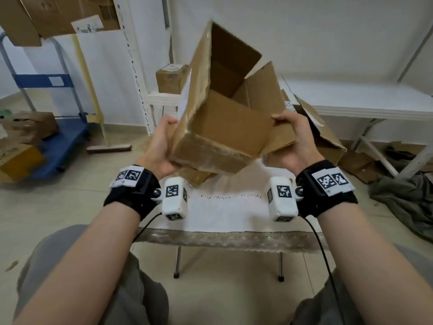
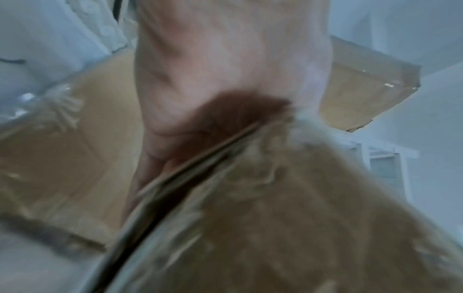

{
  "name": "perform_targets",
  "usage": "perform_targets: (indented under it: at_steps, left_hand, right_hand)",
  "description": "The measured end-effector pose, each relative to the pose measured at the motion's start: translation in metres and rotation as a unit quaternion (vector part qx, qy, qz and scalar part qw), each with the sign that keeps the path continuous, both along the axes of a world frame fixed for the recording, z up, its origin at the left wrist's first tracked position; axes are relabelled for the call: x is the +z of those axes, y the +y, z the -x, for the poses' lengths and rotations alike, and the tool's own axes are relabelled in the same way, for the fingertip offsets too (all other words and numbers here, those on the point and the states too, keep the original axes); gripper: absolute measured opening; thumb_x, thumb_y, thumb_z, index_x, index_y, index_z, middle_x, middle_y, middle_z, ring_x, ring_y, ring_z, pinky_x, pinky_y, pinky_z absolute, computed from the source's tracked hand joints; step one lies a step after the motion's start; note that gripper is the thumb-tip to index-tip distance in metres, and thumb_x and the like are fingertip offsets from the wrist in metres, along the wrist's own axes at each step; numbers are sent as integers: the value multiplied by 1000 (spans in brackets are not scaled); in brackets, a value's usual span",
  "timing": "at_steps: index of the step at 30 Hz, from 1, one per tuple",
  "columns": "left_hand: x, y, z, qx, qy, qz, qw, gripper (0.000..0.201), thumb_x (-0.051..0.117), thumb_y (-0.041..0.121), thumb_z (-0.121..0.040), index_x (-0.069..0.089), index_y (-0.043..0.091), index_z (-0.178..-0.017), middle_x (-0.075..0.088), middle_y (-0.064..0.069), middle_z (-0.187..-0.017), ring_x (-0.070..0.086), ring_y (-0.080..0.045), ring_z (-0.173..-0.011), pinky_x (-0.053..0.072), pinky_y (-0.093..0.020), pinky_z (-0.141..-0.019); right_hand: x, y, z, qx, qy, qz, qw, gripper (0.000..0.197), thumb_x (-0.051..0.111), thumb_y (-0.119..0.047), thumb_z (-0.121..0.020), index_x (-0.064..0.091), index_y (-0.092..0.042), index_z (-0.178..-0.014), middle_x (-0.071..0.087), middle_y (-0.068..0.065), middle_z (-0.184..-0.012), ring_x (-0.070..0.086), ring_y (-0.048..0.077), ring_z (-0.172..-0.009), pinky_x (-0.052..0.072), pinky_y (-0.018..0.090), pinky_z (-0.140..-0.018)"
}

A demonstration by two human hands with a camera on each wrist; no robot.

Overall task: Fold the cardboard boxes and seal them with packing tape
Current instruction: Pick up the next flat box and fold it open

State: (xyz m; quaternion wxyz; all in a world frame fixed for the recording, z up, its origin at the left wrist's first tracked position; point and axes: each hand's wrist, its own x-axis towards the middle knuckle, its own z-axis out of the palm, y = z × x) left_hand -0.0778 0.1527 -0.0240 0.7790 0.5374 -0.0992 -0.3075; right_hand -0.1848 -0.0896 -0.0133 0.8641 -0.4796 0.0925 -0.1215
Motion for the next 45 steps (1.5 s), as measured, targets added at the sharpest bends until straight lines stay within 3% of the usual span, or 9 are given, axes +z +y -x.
perform_targets:
  at_steps: [7, 14, 17, 22, 26, 31, 34, 39, 45]
  left_hand:
    - [-46, -16, -6, -101, 62, -155, 981, 71, 48, 68, -88, 63, 12, -128, 65, -25, -125, 60, -46, -118, 42, -68, -101]
    - [-29, -22, -3, -98, -48, -217, 970, 62, 32, 49, -103, 66, 22, -59, 65, -1, -67, 58, -18, -63, 42, -25, -61]
    - [-27, -27, -4, -95, -89, -218, 967, 57, 34, 51, -103, 75, 26, -73, 75, -1, -86, 68, -16, -82, 50, -38, -90]
    - [-49, -21, -26, -67, -142, -261, 952, 76, 29, 81, -90, 73, 25, -114, 69, 0, -123, 52, -24, -128, 24, -64, -113]
    - [-44, -19, -14, -97, -124, -294, 943, 66, 31, 77, -87, 67, 22, -90, 71, -1, -102, 39, -33, -136, 12, -70, -115]
    - [-31, -12, -9, -186, -94, -332, 920, 63, 53, 82, -57, 75, 23, -61, 37, -18, -156, 17, -38, -149, 13, -63, -119]
    - [-31, -11, -9, -196, -90, -333, 918, 69, 59, 76, -57, 76, 20, -93, 41, -8, -155, 23, -31, -148, 18, -62, -118]
    - [-36, -11, -8, -166, -154, -385, 895, 26, 52, 38, -100, 58, 25, -122, 49, -10, -143, 36, -32, -142, 34, -55, -114]
    - [-14, -23, 5, -27, -291, -89, 952, 70, 57, 49, -90, 29, 38, -153, 22, 5, -164, 31, -14, -142, 40, -30, -98]
  right_hand:
    - [-8, -9, 17, -34, 76, 44, 996, 34, 48, -25, -86, 55, -18, -118, 59, 11, -109, 53, 30, -103, 44, 54, -91]
    - [2, -22, 26, -88, 66, 23, 994, 20, 52, -19, -87, 56, -11, -105, 64, 8, -93, 59, 23, -87, 53, 34, -73]
    - [6, -24, 30, -99, 57, 13, 993, 15, 49, -18, -91, 56, -11, -102, 63, 11, -104, 57, 26, -96, 49, 40, -88]
    - [5, -20, 29, -98, 73, 15, 992, 21, 50, -18, -88, 58, -10, -106, 61, 13, -111, 55, 29, -102, 45, 44, -95]
    - [2, -18, 29, -100, 103, 21, 989, 32, 53, -19, -82, 56, -11, -112, 62, 12, -108, 58, 29, -97, 49, 45, -88]
    - [8, -16, 33, -85, 117, 40, 989, 17, 46, -19, -86, 56, -15, -99, 64, 4, -82, 59, 21, -78, 47, 39, -79]
    - [14, -13, 35, -79, 112, 29, 990, 15, 43, -17, -87, 57, -14, -93, 64, 3, -78, 59, 20, -74, 49, 37, -77]
    - [11, -3, 35, -70, 115, 50, 990, 34, 44, -12, -85, 58, -11, -116, 60, 8, -99, 58, 23, -82, 53, 34, -72]
    - [9, 0, 30, -90, 122, 91, 984, 44, 40, -1, -79, 64, -25, -107, 60, 9, -107, 55, 27, -92, 53, 36, -73]
